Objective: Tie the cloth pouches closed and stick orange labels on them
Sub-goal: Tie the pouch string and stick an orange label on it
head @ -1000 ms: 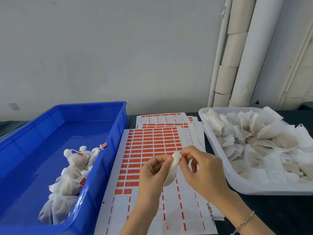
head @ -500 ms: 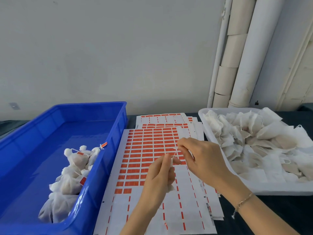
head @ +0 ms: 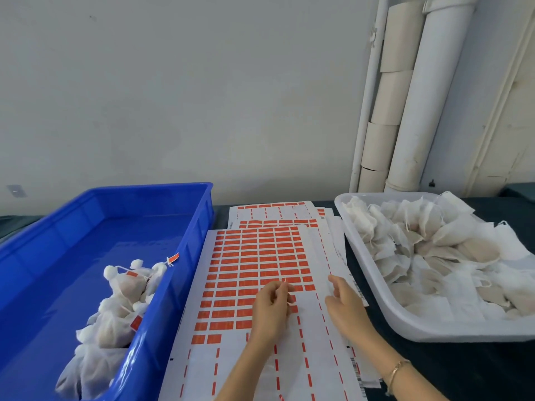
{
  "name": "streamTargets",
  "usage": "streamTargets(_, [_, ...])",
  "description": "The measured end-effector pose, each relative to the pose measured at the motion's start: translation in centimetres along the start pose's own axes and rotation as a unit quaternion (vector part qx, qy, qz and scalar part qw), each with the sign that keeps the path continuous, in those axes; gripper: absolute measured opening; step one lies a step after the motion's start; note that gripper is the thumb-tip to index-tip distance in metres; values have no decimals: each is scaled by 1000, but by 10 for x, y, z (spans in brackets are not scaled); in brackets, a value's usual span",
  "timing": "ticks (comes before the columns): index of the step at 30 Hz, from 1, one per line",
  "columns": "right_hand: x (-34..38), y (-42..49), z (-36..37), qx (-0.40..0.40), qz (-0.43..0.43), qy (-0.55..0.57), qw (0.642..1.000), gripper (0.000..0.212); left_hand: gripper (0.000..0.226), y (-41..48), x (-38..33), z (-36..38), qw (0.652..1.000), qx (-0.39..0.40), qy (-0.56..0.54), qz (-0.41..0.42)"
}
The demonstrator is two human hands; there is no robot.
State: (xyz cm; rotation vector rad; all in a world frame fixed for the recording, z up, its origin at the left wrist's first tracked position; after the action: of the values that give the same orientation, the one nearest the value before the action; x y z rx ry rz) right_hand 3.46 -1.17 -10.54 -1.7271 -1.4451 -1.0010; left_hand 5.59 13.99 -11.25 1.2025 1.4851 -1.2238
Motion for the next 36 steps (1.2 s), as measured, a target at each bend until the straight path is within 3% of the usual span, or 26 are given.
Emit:
streamTargets(11, [-2,33,-4,-57,96,92,989,37,13,9,14,6,999,-25,23,18])
streamTargets(15, [-3,39,3,26,112,116,987,16,6,6,11,6,998,-33,26,40])
streamTargets(22, [-16,28,-6,114,68,270,954,25,20,11,-3,2,981,34,139,131])
streamTargets(28, [-21,23,-10,123,67,334,932,31,34,19,-9,16,966,102,180,153])
streamTargets(36, [-27,23,-9,147,73,378,911,37,31,22,-5,25,937,67,267,215])
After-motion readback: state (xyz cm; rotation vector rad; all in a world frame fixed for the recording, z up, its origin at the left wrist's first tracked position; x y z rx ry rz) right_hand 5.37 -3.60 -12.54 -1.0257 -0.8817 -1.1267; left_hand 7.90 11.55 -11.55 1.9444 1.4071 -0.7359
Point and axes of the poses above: each hand's wrist, its own y-axis towards the middle knuckle, its own z-axis out of the palm, x = y × z, the point moved 3 cm from there along y, towards the middle knuckle, and after that the axes turned 4 degrees about -z, right-handed, at the moved point
